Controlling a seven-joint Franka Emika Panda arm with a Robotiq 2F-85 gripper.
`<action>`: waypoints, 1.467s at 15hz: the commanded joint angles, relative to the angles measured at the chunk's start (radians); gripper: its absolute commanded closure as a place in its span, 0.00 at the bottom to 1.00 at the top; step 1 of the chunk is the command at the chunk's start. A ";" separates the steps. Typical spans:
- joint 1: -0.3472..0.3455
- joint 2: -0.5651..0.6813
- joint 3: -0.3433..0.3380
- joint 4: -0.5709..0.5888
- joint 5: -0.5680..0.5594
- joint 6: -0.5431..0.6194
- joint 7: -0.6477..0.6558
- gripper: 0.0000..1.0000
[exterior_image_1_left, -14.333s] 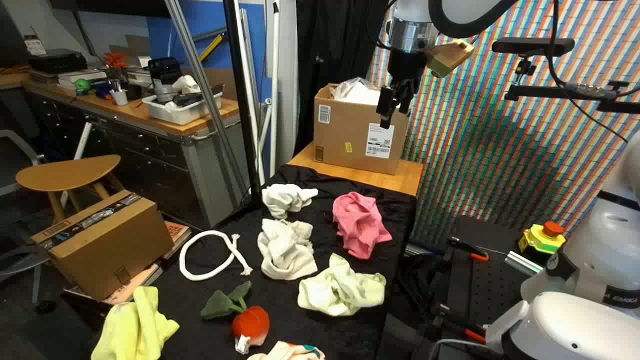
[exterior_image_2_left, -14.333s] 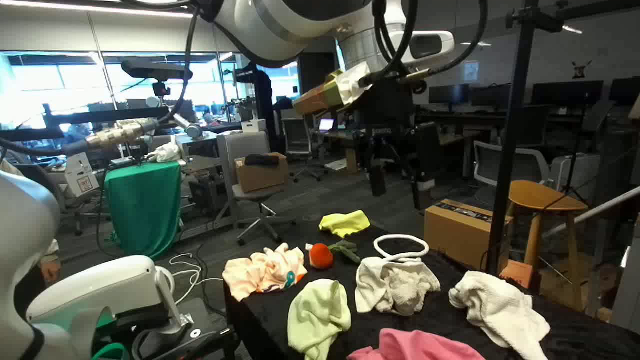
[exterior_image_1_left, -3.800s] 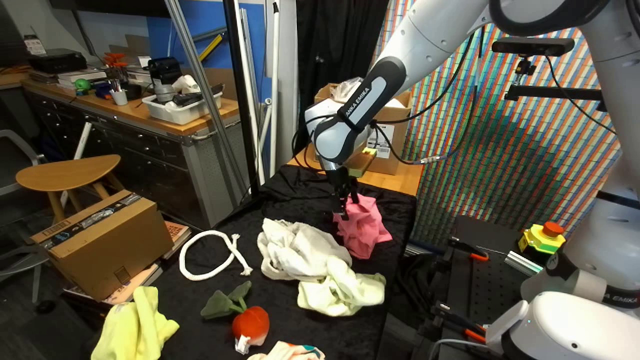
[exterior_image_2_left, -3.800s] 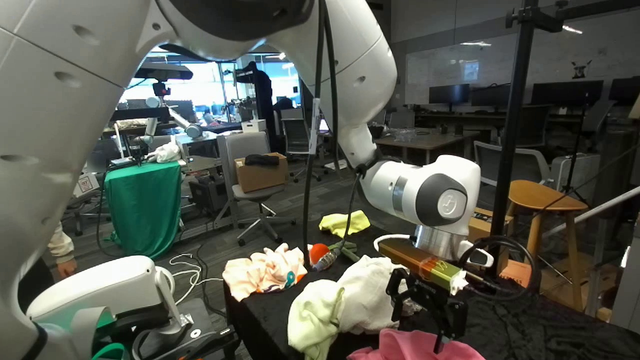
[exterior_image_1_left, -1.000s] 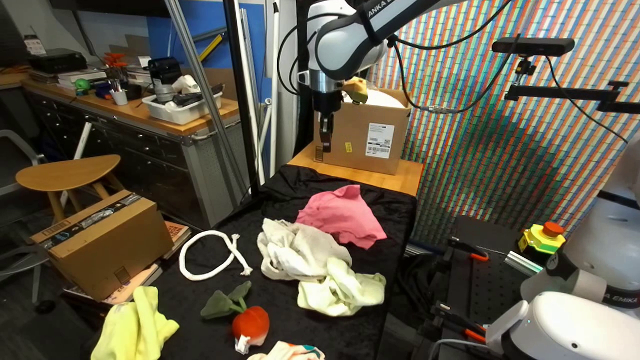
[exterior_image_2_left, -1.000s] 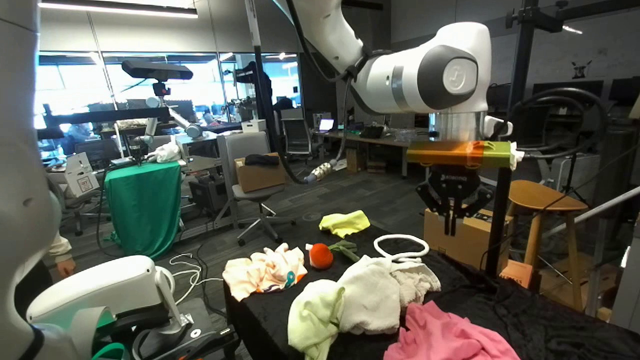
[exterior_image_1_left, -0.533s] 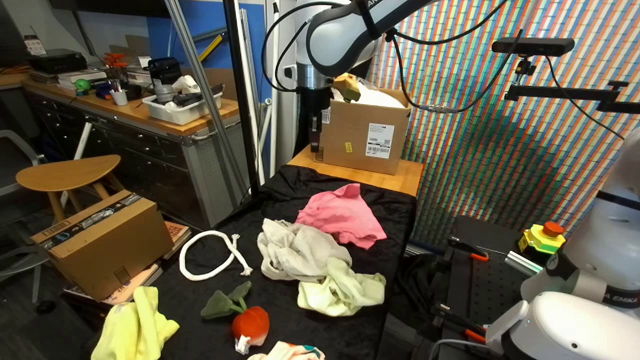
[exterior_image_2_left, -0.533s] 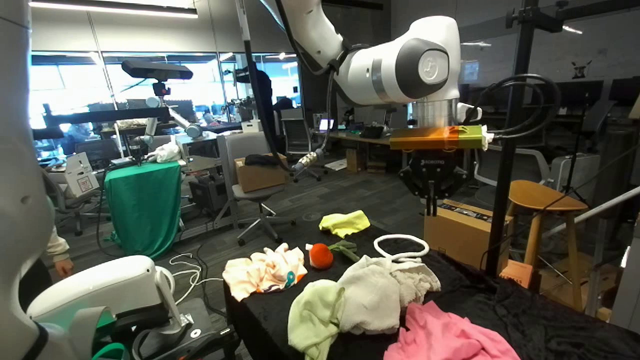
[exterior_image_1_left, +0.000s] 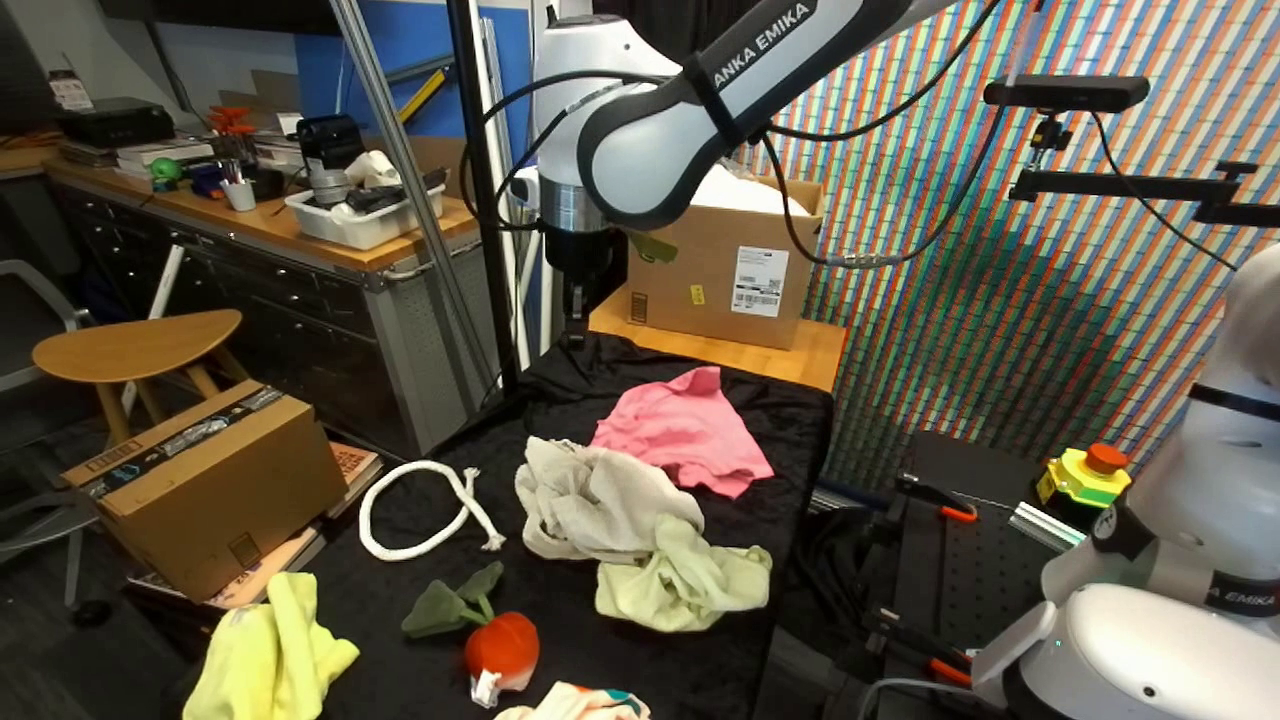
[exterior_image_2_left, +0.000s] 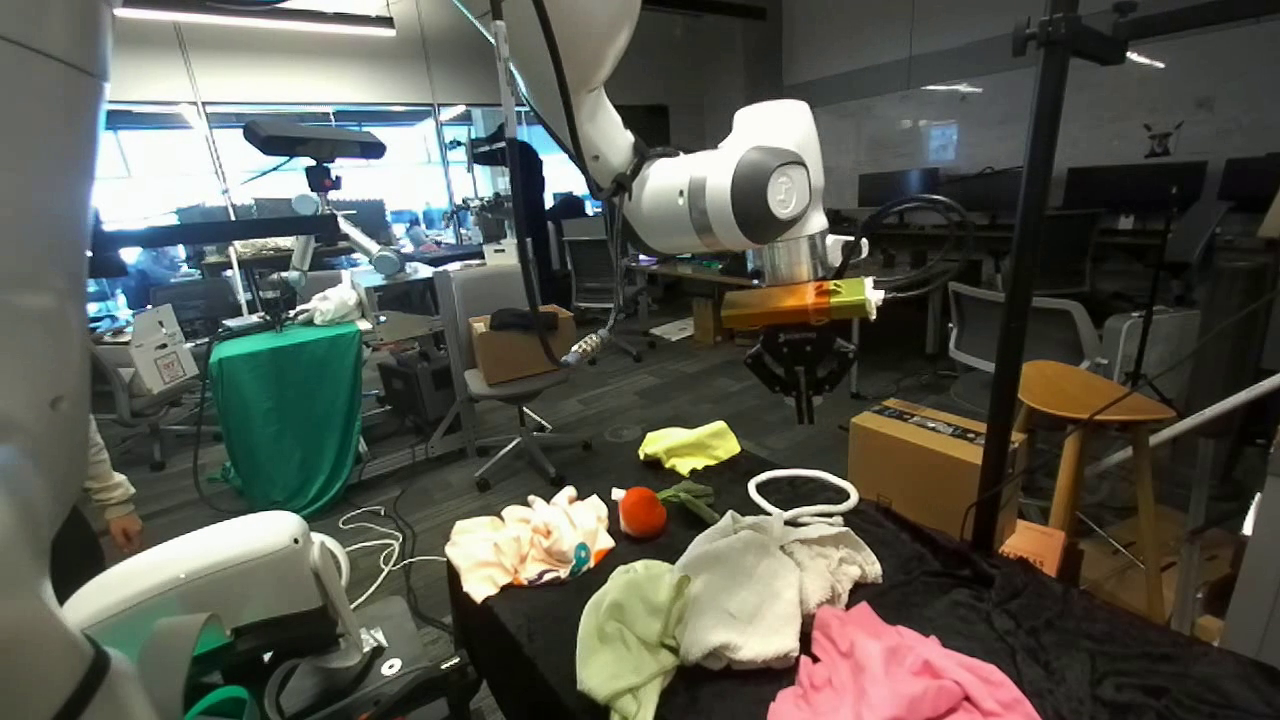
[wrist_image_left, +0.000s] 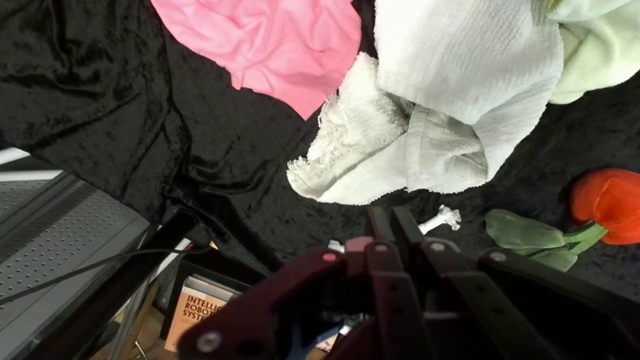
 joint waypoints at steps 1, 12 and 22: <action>0.045 0.056 -0.032 0.034 -0.110 0.010 0.105 0.64; -0.062 0.378 -0.106 0.210 -0.058 -0.096 0.156 0.00; -0.181 0.537 -0.093 0.357 0.096 -0.258 0.147 0.00</action>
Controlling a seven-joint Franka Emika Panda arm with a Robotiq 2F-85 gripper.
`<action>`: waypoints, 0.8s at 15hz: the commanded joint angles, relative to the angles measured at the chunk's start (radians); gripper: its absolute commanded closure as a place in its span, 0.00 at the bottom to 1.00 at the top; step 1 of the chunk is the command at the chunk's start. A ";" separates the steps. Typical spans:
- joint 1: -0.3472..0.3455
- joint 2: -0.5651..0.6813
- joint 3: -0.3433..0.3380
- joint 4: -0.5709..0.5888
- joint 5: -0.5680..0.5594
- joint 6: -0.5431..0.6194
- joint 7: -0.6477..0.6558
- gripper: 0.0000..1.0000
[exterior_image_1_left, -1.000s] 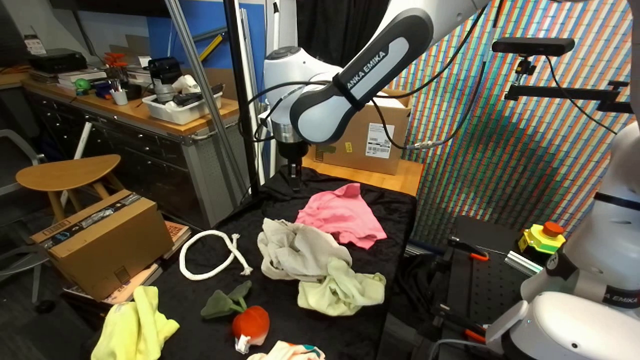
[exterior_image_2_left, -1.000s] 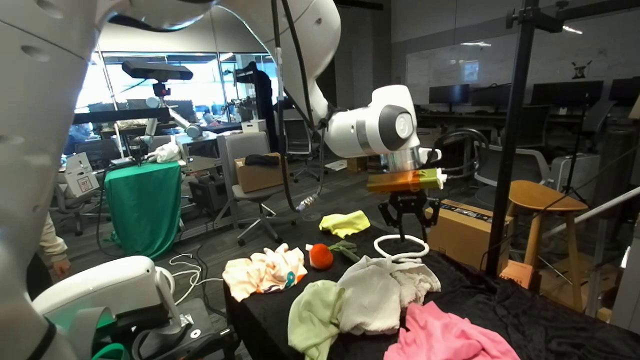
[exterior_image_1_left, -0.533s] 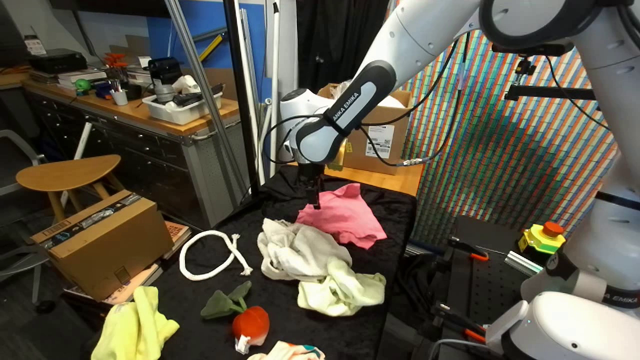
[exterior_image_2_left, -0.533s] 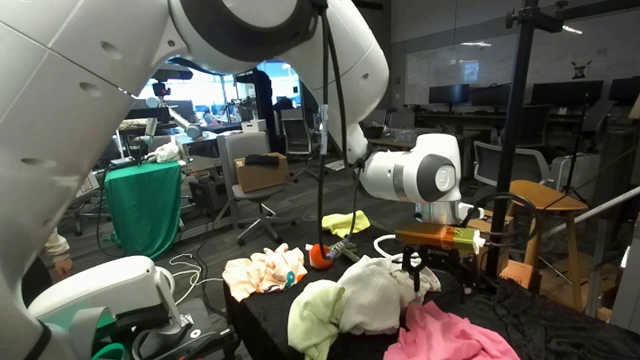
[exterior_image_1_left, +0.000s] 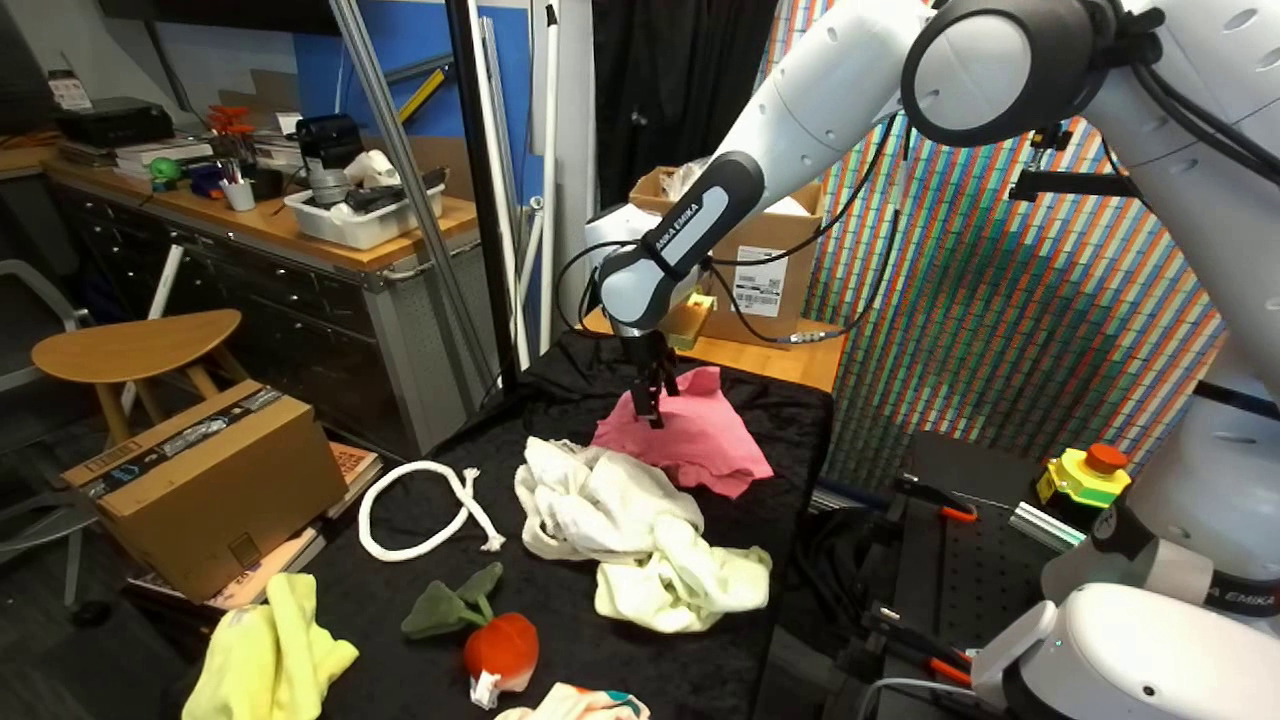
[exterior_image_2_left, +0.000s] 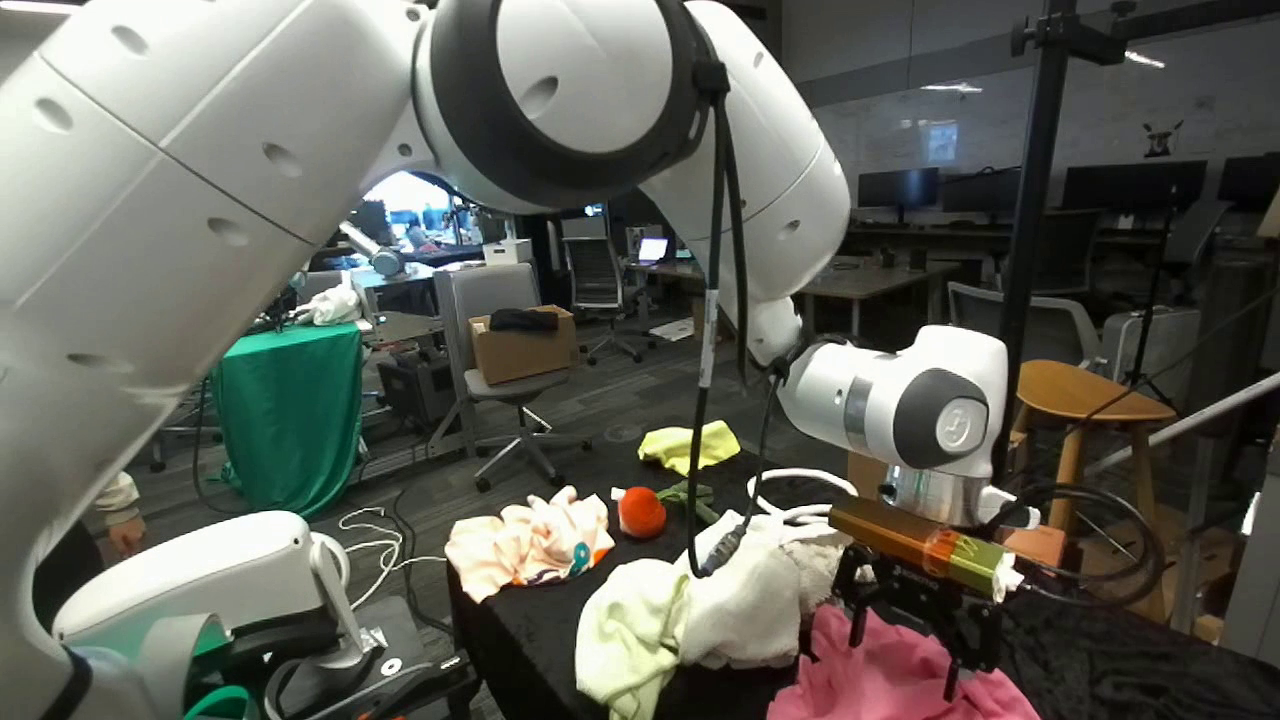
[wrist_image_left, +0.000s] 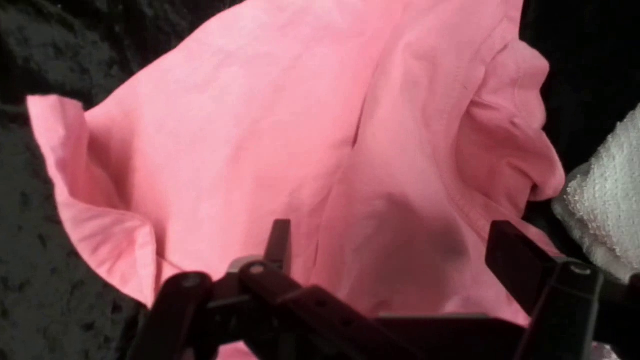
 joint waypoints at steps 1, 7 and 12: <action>-0.032 0.061 0.021 0.084 0.064 -0.072 0.000 0.00; -0.077 0.127 0.042 0.133 0.152 -0.125 -0.013 0.00; -0.096 0.148 0.046 0.146 0.188 -0.127 -0.011 0.00</action>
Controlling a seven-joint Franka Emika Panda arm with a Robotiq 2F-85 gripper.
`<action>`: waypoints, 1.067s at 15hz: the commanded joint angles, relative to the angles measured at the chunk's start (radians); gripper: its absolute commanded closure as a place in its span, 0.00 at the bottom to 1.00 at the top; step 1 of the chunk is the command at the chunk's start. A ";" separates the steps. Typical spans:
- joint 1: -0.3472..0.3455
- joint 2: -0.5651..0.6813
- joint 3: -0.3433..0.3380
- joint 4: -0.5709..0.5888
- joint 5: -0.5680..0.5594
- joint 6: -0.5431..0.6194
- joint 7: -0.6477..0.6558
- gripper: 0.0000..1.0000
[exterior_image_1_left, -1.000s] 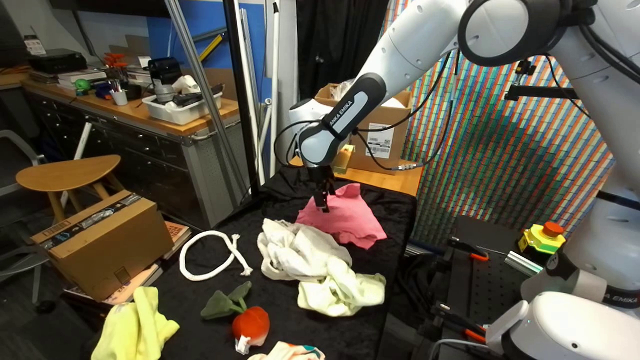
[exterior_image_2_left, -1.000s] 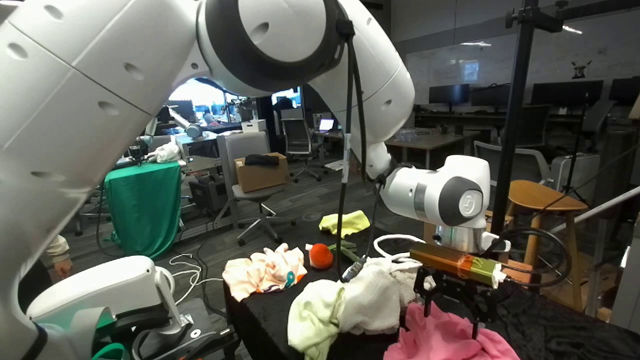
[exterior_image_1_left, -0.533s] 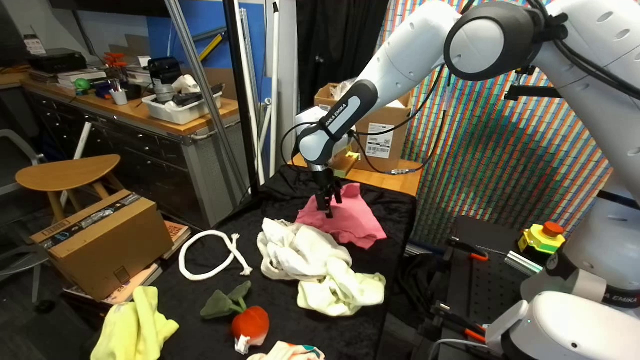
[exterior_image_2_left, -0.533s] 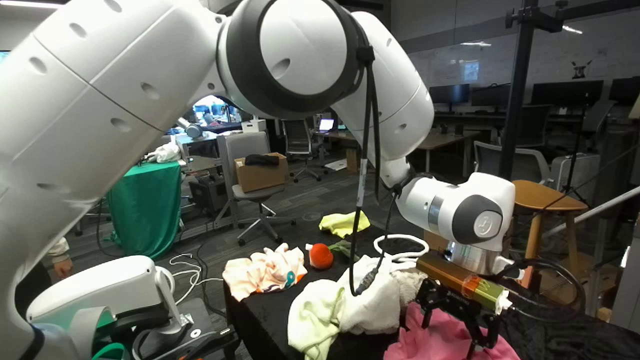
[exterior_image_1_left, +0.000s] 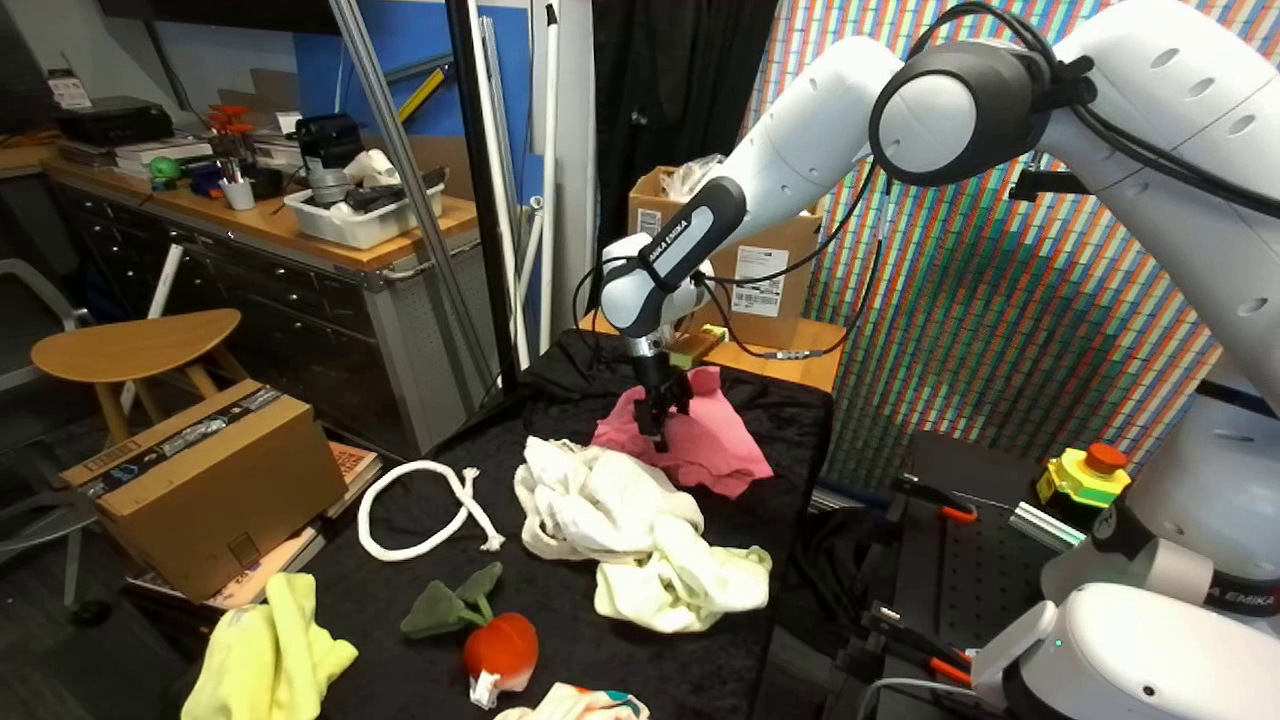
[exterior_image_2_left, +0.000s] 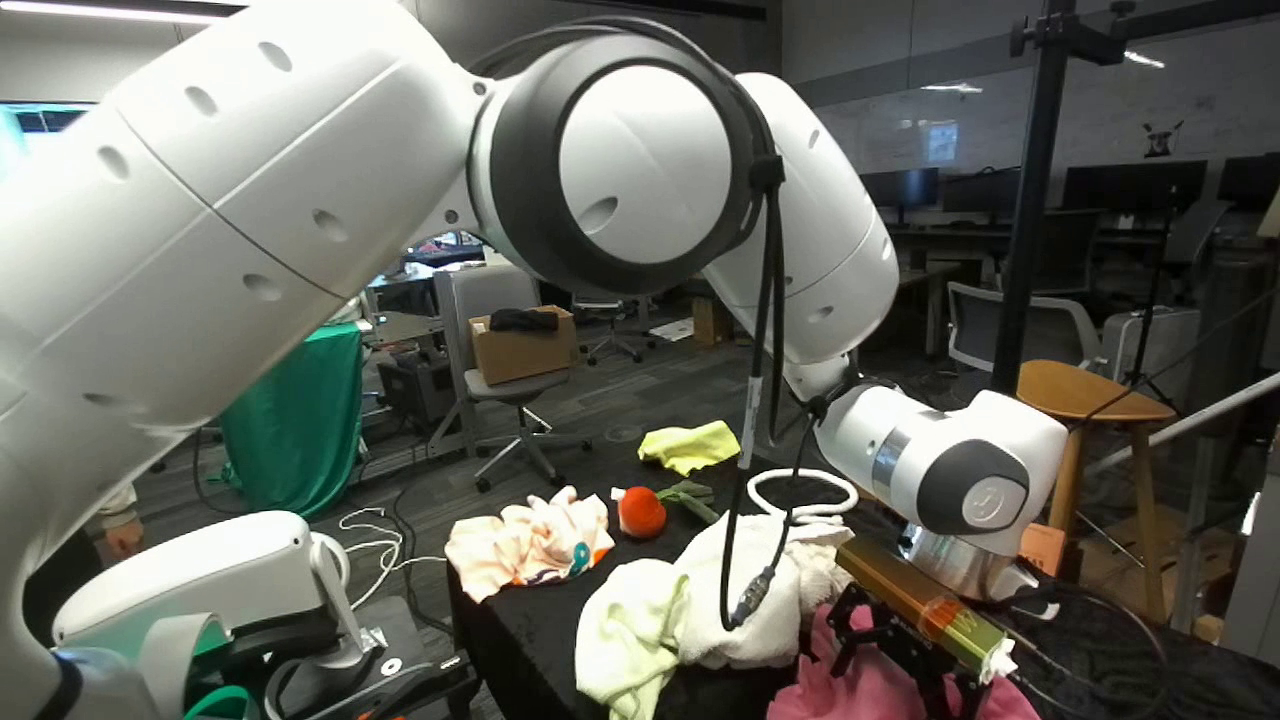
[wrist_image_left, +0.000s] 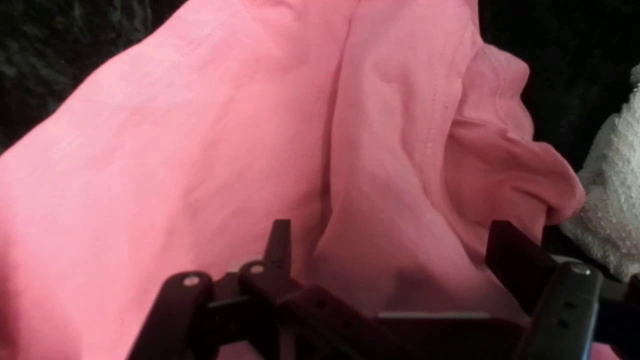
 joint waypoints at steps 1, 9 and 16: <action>-0.022 0.014 0.013 0.041 0.032 -0.027 -0.009 0.25; -0.014 -0.023 0.007 0.051 0.016 -0.030 -0.017 0.80; -0.047 -0.061 0.065 0.056 0.030 -0.068 -0.172 0.93</action>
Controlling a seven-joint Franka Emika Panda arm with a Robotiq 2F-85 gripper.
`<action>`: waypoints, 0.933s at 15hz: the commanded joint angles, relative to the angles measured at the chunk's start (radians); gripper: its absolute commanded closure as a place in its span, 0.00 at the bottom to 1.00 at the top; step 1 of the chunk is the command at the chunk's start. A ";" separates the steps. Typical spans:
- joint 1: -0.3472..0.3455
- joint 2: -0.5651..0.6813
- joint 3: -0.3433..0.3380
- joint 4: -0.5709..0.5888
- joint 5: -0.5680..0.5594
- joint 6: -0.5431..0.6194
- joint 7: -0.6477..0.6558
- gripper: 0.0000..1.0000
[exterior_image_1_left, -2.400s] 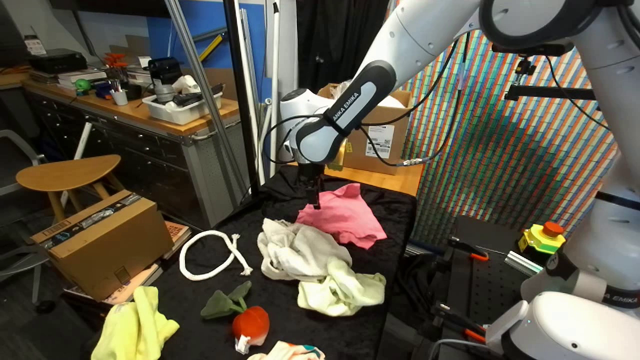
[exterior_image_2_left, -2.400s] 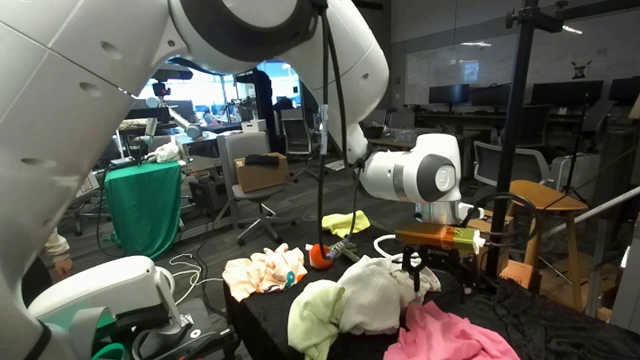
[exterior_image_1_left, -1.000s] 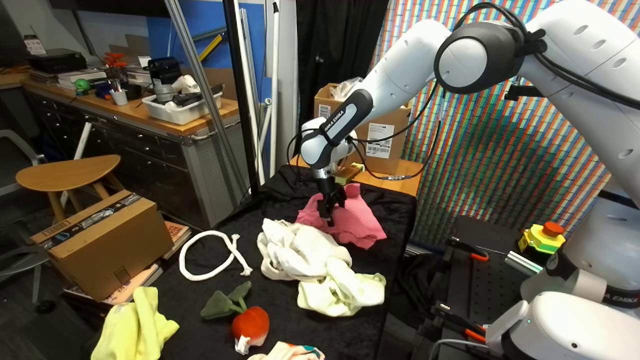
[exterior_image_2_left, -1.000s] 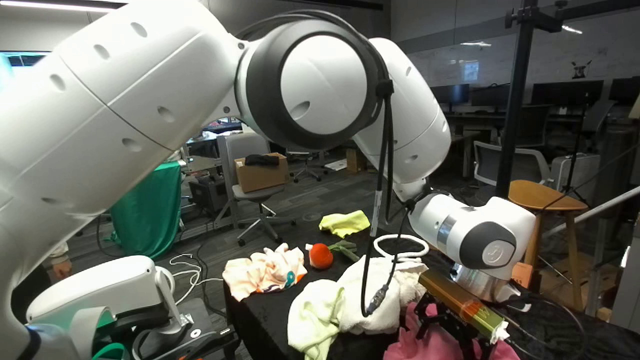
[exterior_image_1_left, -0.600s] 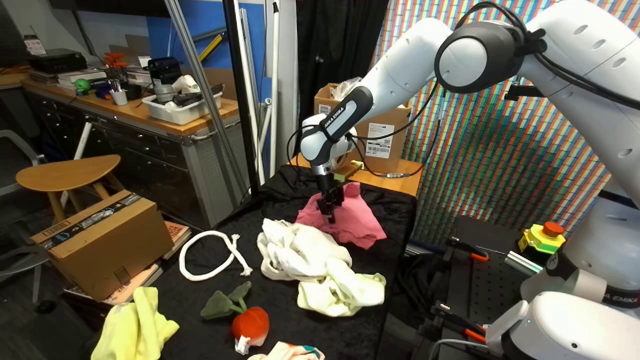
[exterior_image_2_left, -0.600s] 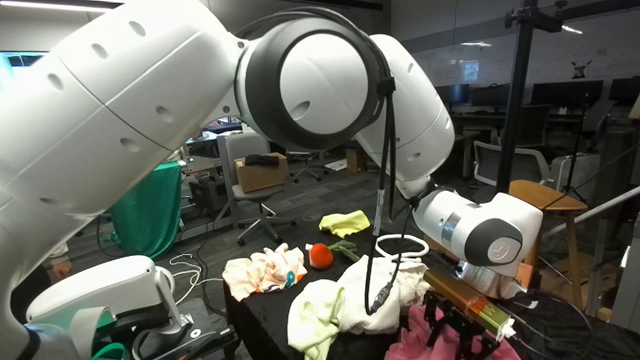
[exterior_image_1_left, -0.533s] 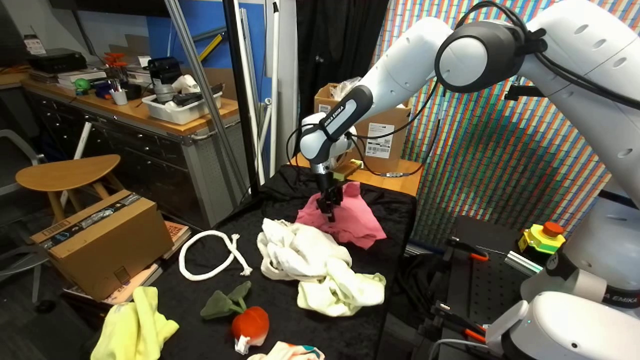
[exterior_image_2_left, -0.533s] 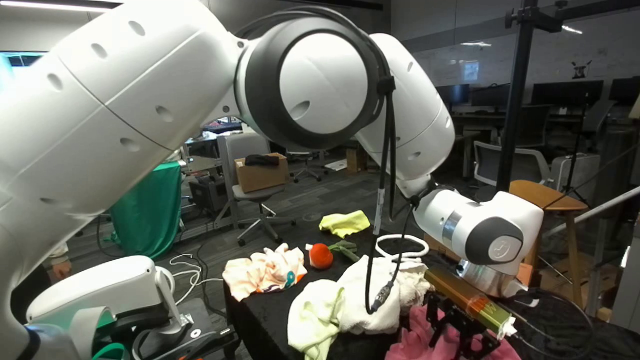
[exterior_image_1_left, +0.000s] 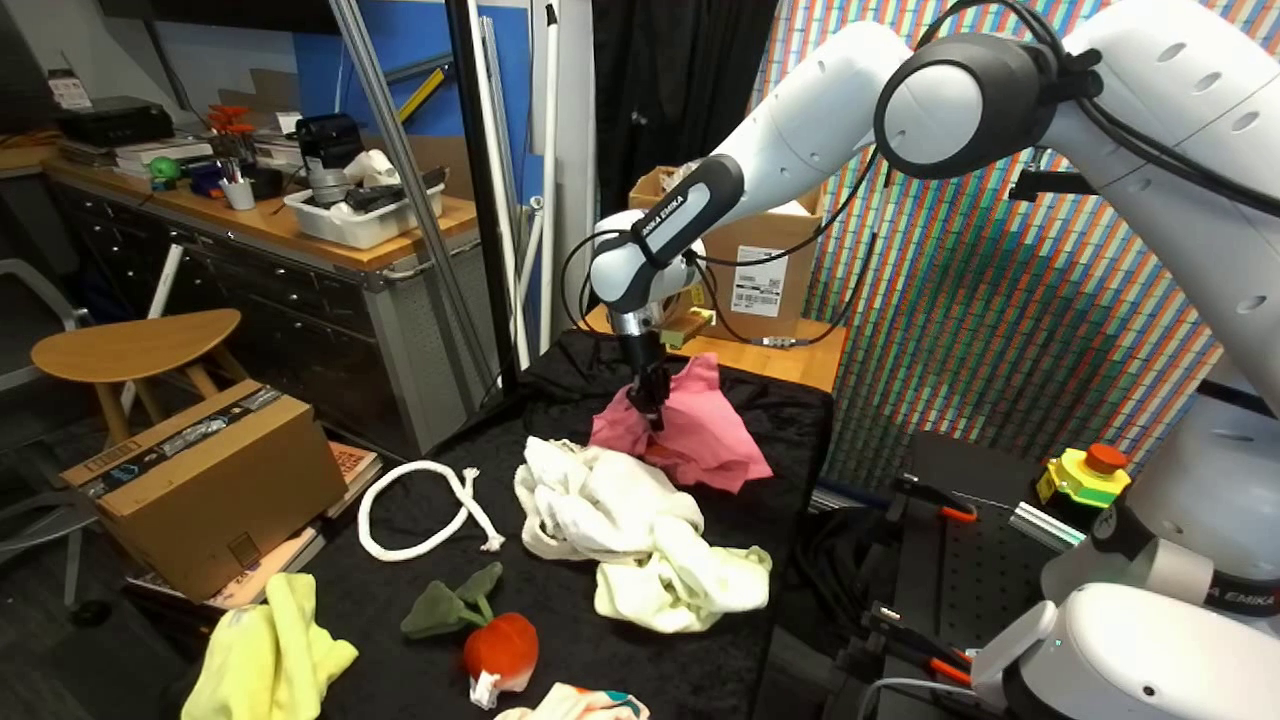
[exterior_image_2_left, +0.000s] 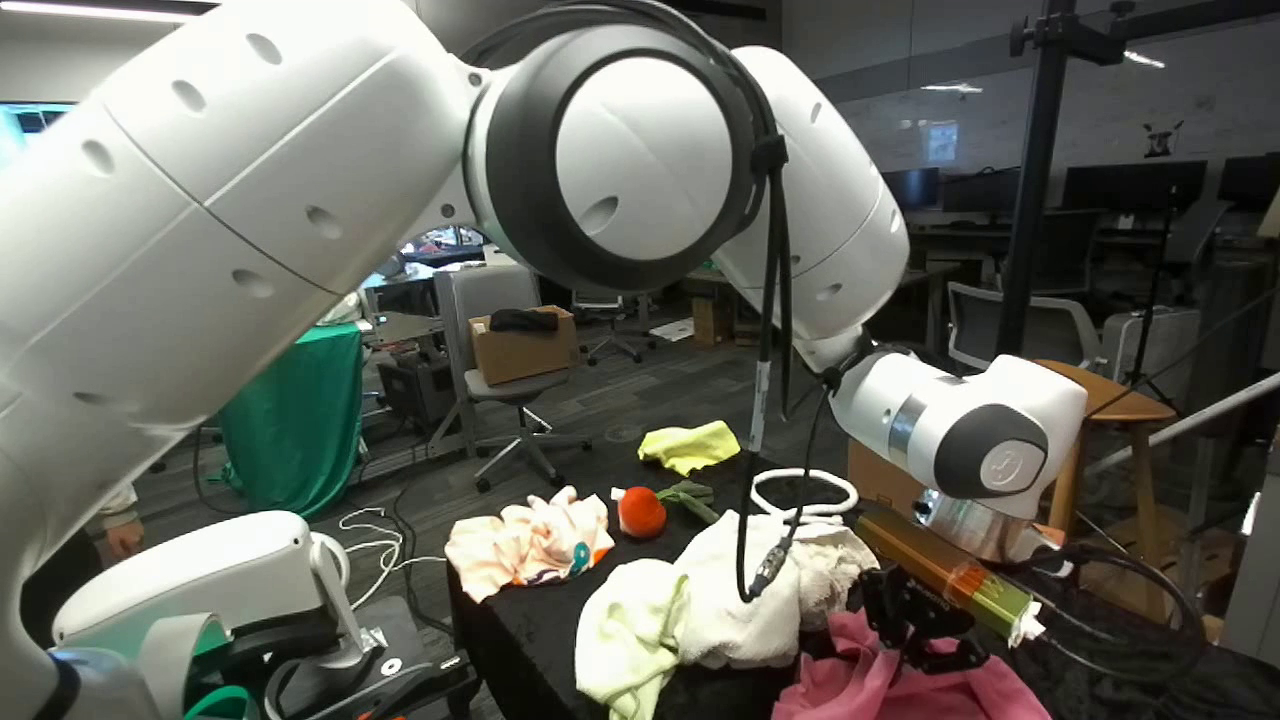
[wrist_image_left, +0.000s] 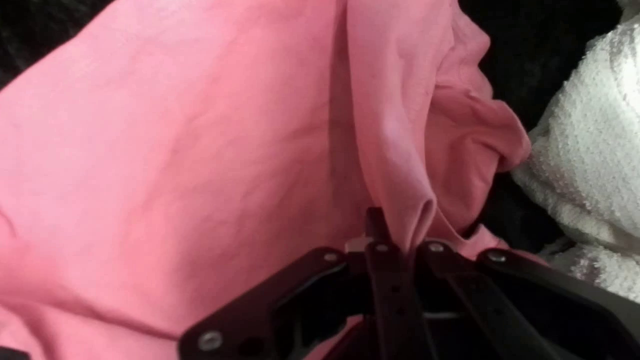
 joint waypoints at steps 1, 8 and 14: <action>-0.034 -0.071 0.045 -0.028 0.017 -0.023 -0.131 0.93; -0.049 -0.303 0.077 -0.164 0.001 0.025 -0.378 0.93; 0.005 -0.486 0.061 -0.260 -0.014 0.067 -0.482 0.93</action>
